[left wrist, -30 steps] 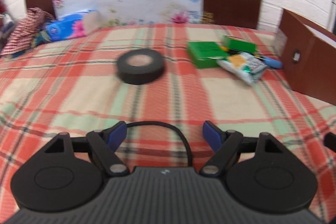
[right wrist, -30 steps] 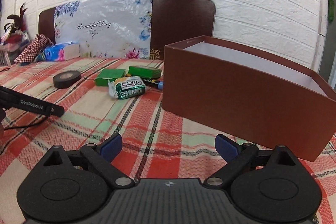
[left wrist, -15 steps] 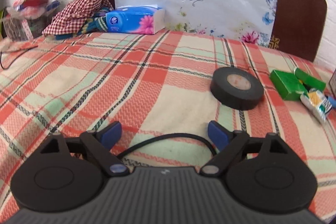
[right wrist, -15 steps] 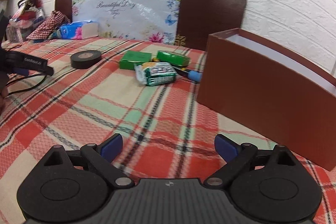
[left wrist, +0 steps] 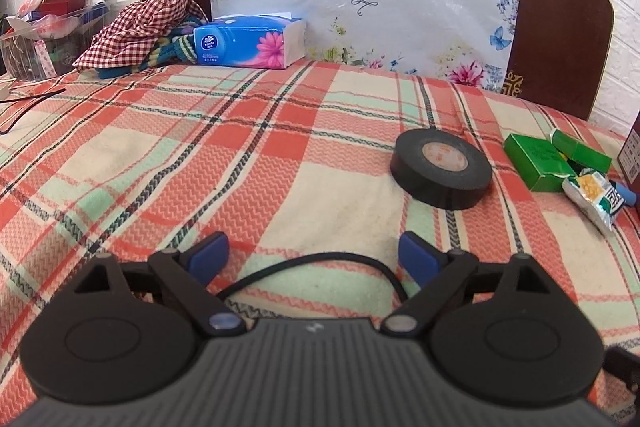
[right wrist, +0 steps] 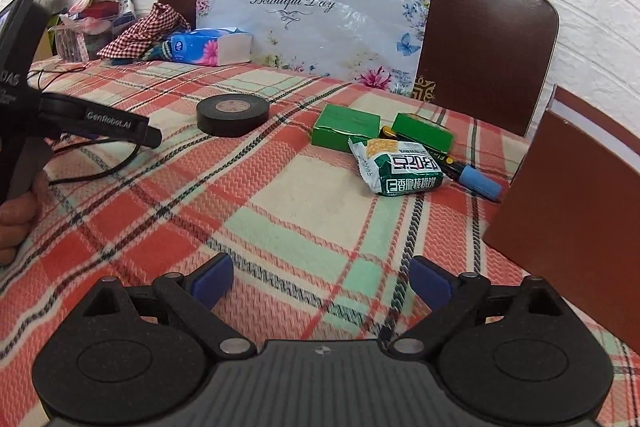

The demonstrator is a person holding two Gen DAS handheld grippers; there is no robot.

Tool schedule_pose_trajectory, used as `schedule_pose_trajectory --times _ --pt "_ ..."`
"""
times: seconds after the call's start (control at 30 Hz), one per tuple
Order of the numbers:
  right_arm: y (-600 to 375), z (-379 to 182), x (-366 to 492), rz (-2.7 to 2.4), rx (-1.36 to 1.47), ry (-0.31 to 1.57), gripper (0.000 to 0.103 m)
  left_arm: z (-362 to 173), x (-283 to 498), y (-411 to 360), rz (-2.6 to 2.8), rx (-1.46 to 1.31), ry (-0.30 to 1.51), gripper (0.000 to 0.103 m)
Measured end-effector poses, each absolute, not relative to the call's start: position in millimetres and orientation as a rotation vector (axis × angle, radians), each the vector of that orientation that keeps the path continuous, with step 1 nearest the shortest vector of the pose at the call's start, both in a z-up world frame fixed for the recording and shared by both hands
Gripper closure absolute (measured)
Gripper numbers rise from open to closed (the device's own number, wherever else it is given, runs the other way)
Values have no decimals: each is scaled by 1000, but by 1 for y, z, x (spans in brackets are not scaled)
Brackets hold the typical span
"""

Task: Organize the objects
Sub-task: 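Move the right gripper toward the green boxes beside the snack packet, then grasp the flat green box with the right gripper and lift it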

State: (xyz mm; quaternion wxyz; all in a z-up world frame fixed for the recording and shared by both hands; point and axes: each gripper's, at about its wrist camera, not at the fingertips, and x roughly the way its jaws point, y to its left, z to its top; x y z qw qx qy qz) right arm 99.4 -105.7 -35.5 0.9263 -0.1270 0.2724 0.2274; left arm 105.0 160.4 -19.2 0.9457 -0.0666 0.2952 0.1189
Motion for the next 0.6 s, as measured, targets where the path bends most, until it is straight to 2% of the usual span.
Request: schedule_pose_trajectory --times 0.4,0.6 --pt "-75 -26 135 445 -249 436 13 -19 105 162 236 -145 594 9" --pt "-52 -18 195 405 -252 420 21 -19 105 167 216 -186 573 9"
